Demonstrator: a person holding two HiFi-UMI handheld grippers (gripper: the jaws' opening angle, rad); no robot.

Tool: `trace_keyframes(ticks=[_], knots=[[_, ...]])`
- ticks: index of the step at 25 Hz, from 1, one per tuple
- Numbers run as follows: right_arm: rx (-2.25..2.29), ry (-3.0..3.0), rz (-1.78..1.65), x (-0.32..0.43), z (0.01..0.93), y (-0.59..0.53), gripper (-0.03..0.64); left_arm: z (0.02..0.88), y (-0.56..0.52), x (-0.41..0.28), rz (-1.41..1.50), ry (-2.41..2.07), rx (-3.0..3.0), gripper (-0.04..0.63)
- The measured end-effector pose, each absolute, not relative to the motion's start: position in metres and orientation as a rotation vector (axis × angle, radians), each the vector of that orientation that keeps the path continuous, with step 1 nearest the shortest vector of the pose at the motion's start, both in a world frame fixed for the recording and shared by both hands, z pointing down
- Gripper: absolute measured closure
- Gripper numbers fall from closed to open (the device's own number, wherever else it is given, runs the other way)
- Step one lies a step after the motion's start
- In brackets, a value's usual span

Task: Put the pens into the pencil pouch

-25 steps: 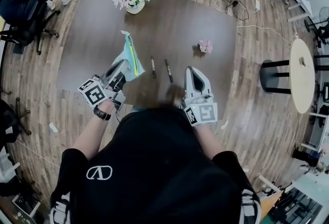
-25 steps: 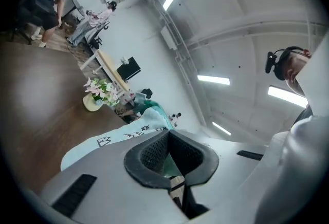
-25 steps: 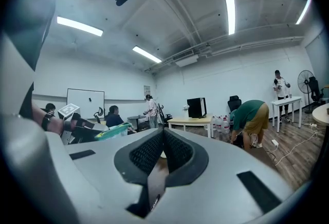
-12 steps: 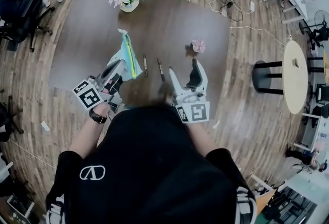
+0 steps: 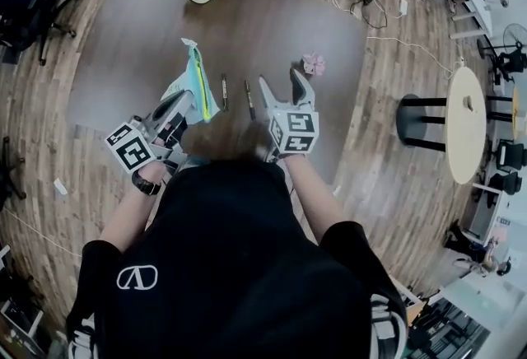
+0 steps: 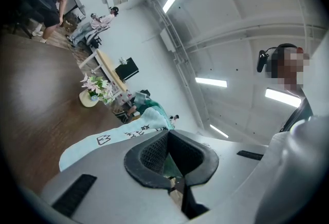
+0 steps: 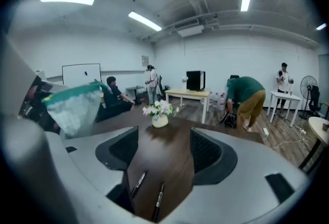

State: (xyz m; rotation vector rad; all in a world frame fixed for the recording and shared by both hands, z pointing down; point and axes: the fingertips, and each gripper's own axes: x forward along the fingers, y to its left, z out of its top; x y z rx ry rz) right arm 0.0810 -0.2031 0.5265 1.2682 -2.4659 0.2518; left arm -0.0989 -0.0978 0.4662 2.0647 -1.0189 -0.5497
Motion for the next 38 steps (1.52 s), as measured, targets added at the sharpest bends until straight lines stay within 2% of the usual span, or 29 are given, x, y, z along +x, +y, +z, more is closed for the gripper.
trace_keyframes(ticks=[8, 17, 21, 26, 28, 38], knots=[[0.928, -2.072, 0.635, 0.062, 0.698, -0.229, 0.353, 0.480, -0.083, -0.107, -0.557, -1.072, 2.003, 0.591], [0.716, -1.722, 0.872, 0.062, 0.807, -0.206, 0.388, 0.495, -0.068, -0.122, -0.569, -1.139, 1.946, 0.591], [0.680, -1.616, 0.929, 0.068, 0.834, -0.193, 0.398, 0.501, -0.061, -0.124, -0.566, -1.158, 1.928, 0.591], [0.700, -1.543, 0.802, 0.081, 0.841, -0.197, 0.550, 0.502, -0.056, -0.126, -0.569, -1.169, 1.916, 0.591], [0.701, -1.543, 0.780, 0.081, 0.841, -0.200, 0.571, 0.502, -0.054, -0.125, -0.566, -1.173, 1.914, 0.591], [0.736, -1.692, 0.775, 0.076, 0.810, -0.202, 0.574, 0.494, -0.044, -0.128, -0.567, -1.176, 1.923, 0.591]])
